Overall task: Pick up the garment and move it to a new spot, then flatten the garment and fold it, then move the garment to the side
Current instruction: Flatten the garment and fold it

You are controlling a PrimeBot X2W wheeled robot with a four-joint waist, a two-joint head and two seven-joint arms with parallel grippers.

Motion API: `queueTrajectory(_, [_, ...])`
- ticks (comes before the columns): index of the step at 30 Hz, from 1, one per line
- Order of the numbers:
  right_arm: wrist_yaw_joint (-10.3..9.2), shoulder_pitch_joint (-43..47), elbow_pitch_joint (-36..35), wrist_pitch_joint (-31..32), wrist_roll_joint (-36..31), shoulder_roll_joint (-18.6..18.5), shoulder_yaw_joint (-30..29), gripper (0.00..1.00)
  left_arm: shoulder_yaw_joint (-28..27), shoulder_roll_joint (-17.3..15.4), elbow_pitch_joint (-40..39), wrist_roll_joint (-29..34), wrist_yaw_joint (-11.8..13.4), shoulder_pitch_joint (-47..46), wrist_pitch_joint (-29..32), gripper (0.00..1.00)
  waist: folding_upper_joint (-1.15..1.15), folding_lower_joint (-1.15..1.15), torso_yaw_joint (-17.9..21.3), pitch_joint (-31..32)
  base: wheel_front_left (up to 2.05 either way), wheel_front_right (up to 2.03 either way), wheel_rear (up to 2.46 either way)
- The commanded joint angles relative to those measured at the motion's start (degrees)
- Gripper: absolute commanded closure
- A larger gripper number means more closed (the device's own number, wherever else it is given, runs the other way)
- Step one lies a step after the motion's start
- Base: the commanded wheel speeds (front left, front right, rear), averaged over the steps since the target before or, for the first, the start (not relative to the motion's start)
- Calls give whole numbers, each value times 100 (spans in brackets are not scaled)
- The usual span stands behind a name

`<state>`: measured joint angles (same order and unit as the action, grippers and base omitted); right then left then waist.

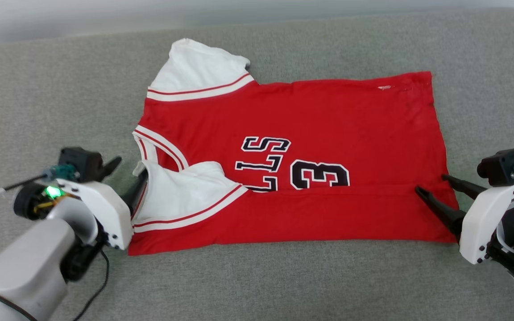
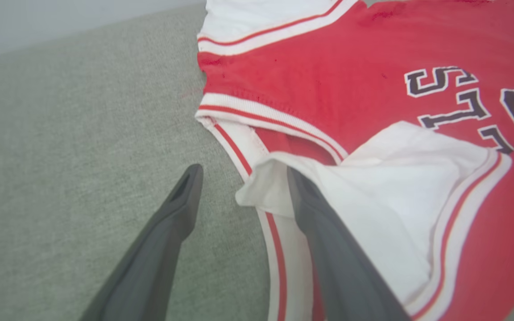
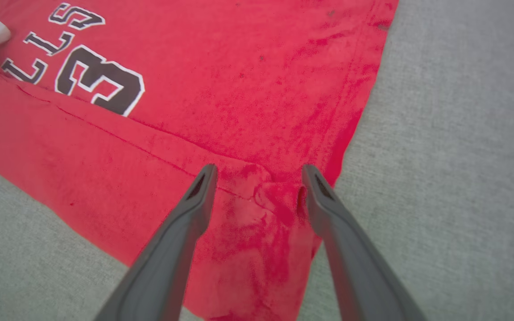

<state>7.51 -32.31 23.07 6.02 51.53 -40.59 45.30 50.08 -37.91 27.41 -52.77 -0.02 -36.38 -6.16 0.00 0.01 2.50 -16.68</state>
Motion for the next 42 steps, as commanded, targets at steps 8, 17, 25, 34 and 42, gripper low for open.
queueTrajectory(8, [-4,204,-380,-154,-100,-139,-172,0,-24,-697,-823,-93,40,-452,973,0,0,-1,-143,372,0,0,0])
queueTrajectory(17, [-3,334,-701,-7,-268,-70,-418,0,193,-1198,-1744,-720,-117,-921,3124,0,0,-1,-162,361,0,0,0])
queueTrajectory(25, [-3,343,-881,198,-369,23,-507,0,647,-1252,-2024,-1210,-53,-1132,5009,0,0,-1,-46,294,0,0,0])
queueTrajectory(34, [-3,193,-888,363,-354,179,-415,0,1062,-1023,-1473,-1126,-6,-912,5452,0,0,-1,201,125,0,0,0])
queueTrajectory(42, [-3,51,-819,388,-270,154,-316,0,1316,-732,-866,-1160,-252,-618,5381,49,0,-1,316,70,0,0,0])
